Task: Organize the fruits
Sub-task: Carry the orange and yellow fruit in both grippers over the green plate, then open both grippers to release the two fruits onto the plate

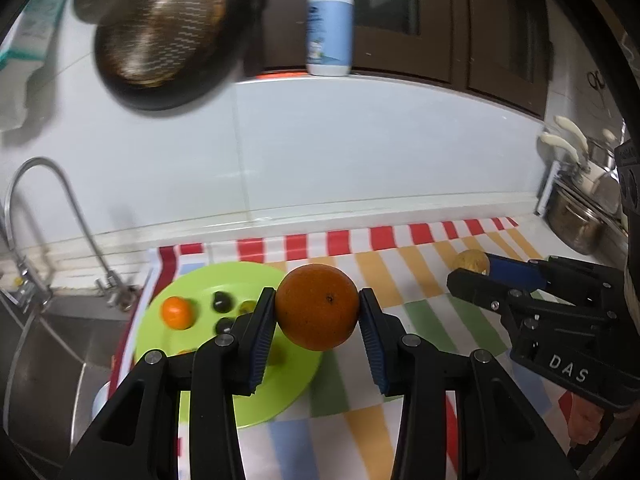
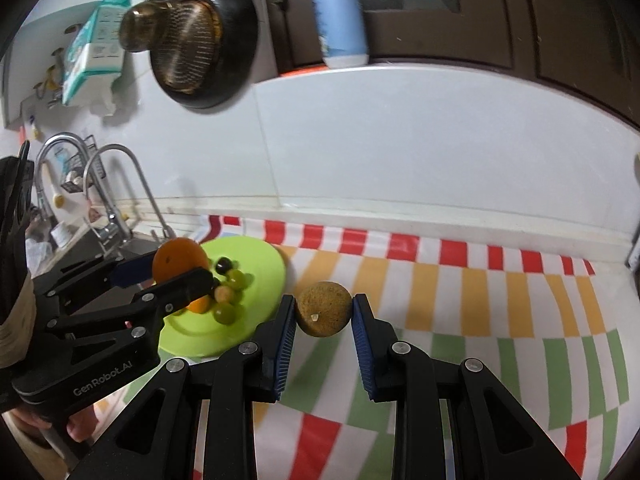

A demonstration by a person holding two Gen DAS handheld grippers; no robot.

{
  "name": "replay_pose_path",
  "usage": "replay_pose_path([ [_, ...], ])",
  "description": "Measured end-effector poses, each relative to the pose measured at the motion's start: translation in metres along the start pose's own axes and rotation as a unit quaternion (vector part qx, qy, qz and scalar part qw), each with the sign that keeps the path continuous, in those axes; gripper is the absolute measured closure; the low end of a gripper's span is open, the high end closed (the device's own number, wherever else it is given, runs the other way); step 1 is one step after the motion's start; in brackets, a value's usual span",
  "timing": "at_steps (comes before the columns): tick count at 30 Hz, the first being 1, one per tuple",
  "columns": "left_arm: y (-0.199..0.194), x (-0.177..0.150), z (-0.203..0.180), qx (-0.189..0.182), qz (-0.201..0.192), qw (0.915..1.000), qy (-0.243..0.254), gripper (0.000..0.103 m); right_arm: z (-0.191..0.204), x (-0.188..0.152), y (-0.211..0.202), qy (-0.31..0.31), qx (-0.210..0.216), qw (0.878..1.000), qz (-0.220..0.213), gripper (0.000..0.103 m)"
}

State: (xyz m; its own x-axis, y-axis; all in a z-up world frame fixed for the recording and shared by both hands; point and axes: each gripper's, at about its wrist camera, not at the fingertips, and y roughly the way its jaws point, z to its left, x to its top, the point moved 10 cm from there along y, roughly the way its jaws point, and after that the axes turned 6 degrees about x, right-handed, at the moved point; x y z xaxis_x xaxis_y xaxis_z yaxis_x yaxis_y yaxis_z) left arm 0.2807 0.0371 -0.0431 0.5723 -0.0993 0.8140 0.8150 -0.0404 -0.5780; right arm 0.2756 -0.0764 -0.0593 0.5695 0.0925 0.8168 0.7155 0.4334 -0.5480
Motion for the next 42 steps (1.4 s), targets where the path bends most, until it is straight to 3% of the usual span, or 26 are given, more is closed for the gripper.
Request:
replay_pose_path([
  [11,-0.013,-0.011,0.059,0.059,-0.001,0.9975,-0.038,0.063,0.046,0.014,0.023,-0.033,0.045,0.998,-0.002,0.074],
  [23,-0.001,-0.006,0.099,0.100,-0.008,0.9944,-0.031,0.063,0.074,0.025,0.063,-0.052,0.068,0.996,0.014,0.074],
  [32,0.043,-0.010,0.117,0.090,0.012,0.9958,-0.014,0.063,0.075,0.017,0.115,-0.057,0.066,0.994,0.061,0.074],
  [42,0.093,-0.035,0.116,0.061,0.073,0.9954,-0.010,0.063,0.070,-0.005,0.151,-0.062,0.057,0.991,0.102,0.073],
])
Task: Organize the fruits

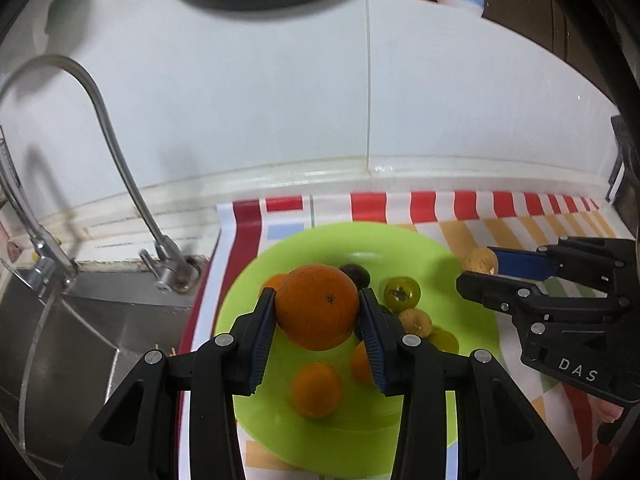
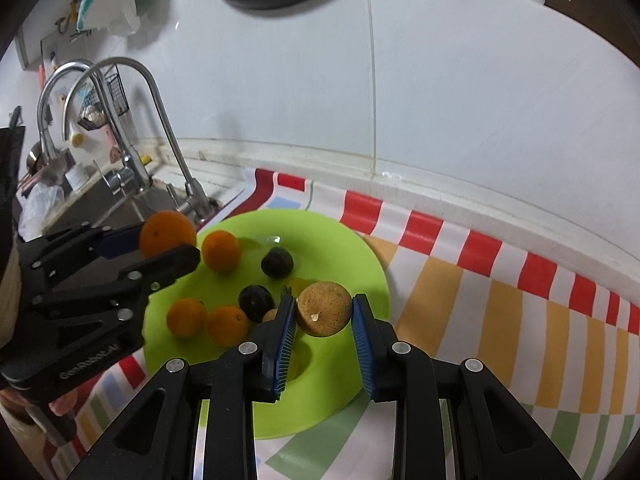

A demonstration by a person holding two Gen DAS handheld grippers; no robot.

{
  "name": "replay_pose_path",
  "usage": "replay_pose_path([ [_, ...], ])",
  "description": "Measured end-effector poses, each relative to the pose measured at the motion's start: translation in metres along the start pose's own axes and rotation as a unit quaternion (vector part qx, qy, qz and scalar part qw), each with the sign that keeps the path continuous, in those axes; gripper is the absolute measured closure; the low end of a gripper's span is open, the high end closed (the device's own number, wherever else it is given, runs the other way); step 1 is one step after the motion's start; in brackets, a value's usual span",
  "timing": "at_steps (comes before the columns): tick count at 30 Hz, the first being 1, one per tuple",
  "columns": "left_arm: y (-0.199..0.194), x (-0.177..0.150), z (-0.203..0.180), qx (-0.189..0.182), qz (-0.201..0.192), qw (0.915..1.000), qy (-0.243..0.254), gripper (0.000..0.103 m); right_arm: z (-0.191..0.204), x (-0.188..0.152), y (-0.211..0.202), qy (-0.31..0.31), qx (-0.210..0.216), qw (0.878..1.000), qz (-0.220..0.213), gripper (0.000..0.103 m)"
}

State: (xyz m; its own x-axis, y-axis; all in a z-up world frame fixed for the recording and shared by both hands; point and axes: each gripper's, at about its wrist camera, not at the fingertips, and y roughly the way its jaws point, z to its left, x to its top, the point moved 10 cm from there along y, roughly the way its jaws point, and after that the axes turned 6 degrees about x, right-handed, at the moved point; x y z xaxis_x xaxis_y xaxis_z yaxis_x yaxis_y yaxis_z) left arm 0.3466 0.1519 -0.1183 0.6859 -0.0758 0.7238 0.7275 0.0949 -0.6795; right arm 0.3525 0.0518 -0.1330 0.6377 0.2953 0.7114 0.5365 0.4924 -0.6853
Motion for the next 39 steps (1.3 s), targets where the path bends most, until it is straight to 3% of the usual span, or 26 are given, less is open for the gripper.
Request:
replay_pose_path([
  [5,0.009,-0.007,-0.006,-0.016,0.010,0.9998,0.008,0.061,-0.001,-0.003,0.008,-0.002,-0.003,1.000,0.006,0.074],
  [8,0.007,-0.006,-0.006,-0.006,0.000,0.9999,0.013,0.047,-0.002,-0.002,0.010,0.004,0.003,1.000,0.004,0.070],
  [10,0.003,-0.004,-0.005,-0.003,-0.004,0.9999,0.011,0.047,-0.003,-0.001,0.007,0.008,0.002,1.000,-0.004,0.062],
  [16,-0.025,-0.006,0.005,0.034,-0.014,0.9993,-0.007,0.046,-0.007,-0.002,-0.012,0.017,-0.016,1.000,-0.018,0.061],
  [20,-0.055,-0.007,0.001,0.036,-0.033,0.9986,-0.023,0.042,-0.010,-0.009,-0.039,0.032,-0.035,0.998,-0.036,0.061],
  [23,-0.081,-0.007,-0.007,0.030,-0.049,0.9980,-0.026,0.037,-0.012,-0.014,-0.062,0.043,-0.045,0.997,-0.050,0.050],
  [27,-0.114,-0.007,-0.018,0.026,-0.066,0.9970,-0.030,0.032,-0.010,-0.024,-0.098,0.046,-0.065,0.995,-0.068,0.049],
  [30,-0.133,-0.011,-0.027,0.028,-0.071,0.9967,-0.027,0.024,-0.011,-0.032,-0.128,0.052,-0.084,0.991,-0.084,0.039],
  [39,-0.187,-0.021,-0.054,0.017,-0.101,0.9945,-0.024,0.012,-0.013,-0.060,-0.213,0.058,-0.149,0.978,-0.131,0.029],
])
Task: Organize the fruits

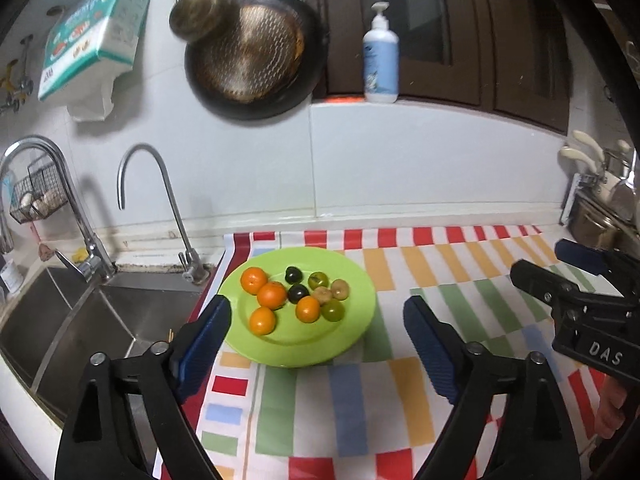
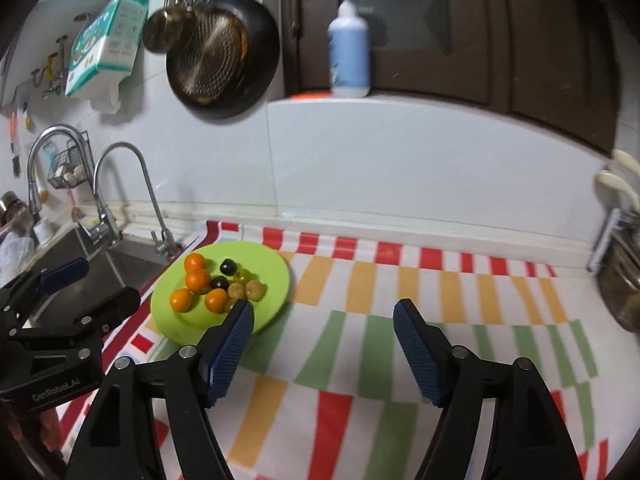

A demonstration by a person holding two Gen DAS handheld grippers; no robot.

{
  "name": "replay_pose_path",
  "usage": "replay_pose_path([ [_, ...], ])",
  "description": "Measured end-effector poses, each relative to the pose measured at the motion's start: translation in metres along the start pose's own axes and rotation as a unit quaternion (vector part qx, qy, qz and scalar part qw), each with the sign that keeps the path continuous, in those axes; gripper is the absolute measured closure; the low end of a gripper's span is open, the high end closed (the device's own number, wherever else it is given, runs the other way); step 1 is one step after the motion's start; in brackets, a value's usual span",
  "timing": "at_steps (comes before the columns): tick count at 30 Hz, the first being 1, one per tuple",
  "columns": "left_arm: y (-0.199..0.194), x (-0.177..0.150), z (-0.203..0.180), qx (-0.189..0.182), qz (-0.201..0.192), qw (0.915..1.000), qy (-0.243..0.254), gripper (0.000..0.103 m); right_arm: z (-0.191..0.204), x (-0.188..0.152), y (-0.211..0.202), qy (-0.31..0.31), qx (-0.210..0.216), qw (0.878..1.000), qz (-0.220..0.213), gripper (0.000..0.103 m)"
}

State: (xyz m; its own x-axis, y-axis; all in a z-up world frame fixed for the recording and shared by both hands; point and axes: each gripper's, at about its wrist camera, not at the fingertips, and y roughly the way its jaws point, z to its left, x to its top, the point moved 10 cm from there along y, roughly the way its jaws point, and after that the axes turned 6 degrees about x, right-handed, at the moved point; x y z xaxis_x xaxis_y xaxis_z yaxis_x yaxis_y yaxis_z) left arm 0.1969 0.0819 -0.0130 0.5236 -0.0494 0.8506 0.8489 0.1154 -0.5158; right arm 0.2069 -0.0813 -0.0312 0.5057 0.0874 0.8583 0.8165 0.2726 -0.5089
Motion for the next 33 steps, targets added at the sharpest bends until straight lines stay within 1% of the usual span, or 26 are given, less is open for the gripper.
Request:
replay_pose_path([
  [2,-0.014,0.000,-0.004,0.002,-0.012,0.9999,0.002,0.007,-0.005,-0.003,-0.014,0.003,-0.007,1.000,-0.007,0.025],
  [5,-0.031,0.000,-0.009,0.000,-0.023,0.9997,0.001,0.003,-0.011,-0.010,-0.034,0.011,-0.020,1.000,-0.015,0.023],
  [14,-0.075,-0.002,-0.019,-0.002,-0.054,0.9985,0.011,0.000,-0.021,-0.031,-0.081,0.019,-0.045,0.999,-0.023,0.023],
  [23,-0.096,-0.011,-0.025,-0.016,-0.045,0.9988,0.008,0.000,-0.020,-0.043,-0.114,0.024,-0.056,0.998,-0.030,0.023],
  [33,-0.103,-0.019,-0.027,-0.029,-0.037,0.9989,0.008,0.000,-0.016,-0.048,-0.123,0.027,-0.054,0.998,-0.029,0.023],
])
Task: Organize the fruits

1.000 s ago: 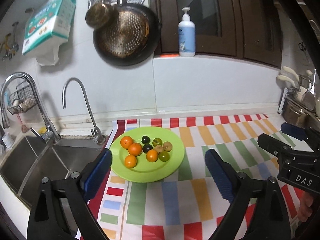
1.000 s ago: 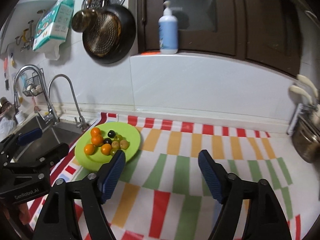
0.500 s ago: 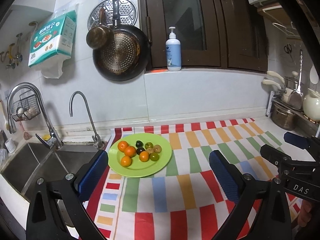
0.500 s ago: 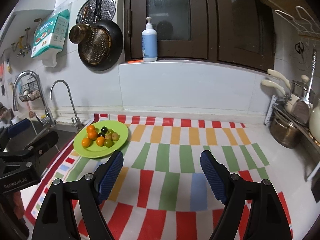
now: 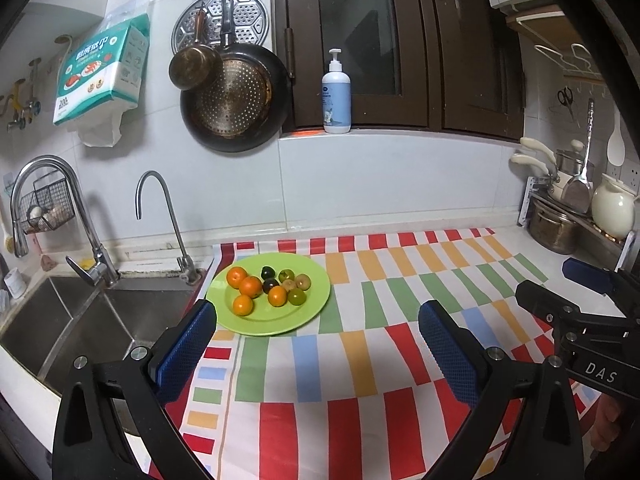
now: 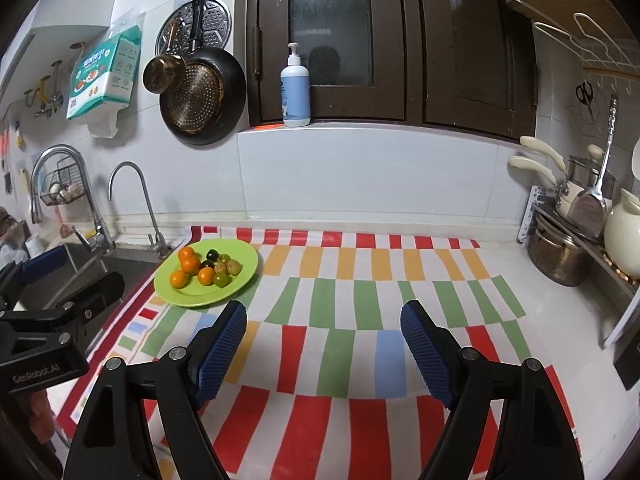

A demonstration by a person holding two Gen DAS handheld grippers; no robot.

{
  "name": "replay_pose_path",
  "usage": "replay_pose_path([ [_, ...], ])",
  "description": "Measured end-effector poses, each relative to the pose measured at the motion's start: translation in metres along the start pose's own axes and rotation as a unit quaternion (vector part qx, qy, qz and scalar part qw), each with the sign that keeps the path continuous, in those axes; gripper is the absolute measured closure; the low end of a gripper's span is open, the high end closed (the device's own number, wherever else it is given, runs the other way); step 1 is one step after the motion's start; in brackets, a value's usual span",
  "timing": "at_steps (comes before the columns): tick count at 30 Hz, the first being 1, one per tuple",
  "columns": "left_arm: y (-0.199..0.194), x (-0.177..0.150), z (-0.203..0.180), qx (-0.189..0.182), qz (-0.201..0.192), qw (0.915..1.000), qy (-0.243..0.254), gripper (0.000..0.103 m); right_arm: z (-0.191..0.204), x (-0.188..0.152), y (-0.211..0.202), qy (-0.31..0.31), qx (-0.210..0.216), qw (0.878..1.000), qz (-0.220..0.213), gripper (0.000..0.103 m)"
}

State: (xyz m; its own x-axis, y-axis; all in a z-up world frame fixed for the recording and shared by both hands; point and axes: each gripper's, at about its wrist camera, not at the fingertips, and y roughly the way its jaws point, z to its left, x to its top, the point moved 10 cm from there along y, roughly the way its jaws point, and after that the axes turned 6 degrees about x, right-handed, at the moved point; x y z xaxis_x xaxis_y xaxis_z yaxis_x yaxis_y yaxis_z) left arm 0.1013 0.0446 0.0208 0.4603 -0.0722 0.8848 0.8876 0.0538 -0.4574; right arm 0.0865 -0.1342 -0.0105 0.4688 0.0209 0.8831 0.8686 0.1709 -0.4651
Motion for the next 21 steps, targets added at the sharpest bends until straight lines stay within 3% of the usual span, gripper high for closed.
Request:
replay_pose_path([
  [21,-0.0053,0.0027,-0.0009,0.012,-0.012,0.9999,0.004,0.000,0.0008,-0.0001,0.0002,-0.002,0.004,1.000,0.000,0.023],
])
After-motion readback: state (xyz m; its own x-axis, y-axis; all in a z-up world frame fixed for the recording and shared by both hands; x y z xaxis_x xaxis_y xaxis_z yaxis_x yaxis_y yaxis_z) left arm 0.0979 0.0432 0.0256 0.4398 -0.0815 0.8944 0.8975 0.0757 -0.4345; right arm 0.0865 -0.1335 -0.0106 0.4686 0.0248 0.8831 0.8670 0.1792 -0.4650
